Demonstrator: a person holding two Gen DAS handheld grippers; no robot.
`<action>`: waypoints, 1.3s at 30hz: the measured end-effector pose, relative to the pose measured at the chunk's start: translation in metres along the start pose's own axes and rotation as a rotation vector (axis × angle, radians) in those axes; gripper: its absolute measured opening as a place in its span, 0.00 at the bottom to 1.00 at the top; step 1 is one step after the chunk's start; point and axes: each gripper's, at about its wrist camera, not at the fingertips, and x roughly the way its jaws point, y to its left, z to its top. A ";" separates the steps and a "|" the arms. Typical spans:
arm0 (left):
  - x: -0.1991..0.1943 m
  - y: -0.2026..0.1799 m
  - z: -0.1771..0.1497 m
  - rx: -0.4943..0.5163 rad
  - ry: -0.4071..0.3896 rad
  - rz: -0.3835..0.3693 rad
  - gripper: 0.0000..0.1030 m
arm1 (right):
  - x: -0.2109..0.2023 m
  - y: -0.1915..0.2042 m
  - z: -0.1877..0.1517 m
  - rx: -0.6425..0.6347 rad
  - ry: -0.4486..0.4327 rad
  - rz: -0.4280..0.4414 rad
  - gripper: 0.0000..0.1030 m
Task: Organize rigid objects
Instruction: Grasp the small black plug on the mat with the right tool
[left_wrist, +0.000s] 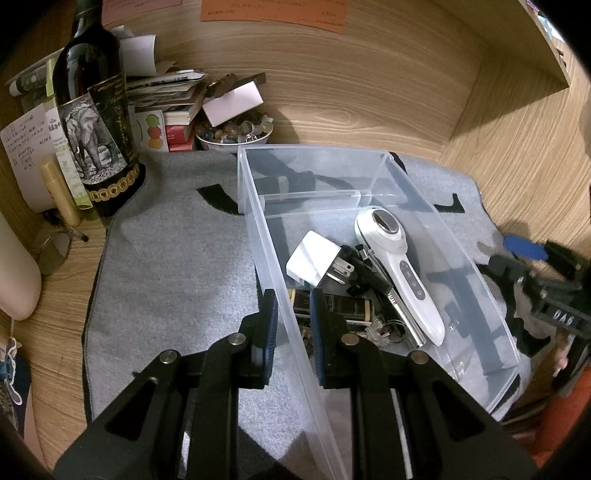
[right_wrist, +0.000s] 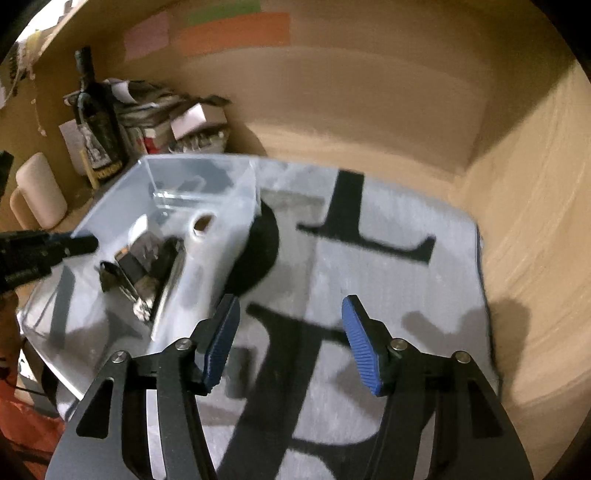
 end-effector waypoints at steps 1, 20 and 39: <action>0.000 0.000 0.000 0.000 0.000 -0.001 0.16 | 0.003 -0.002 -0.005 0.018 0.012 0.005 0.53; 0.000 -0.002 0.000 0.017 0.004 0.006 0.16 | 0.028 0.019 -0.045 -0.029 0.130 0.118 0.32; 0.000 -0.001 0.000 0.009 0.004 0.001 0.16 | 0.002 0.005 -0.017 -0.006 0.005 0.028 0.14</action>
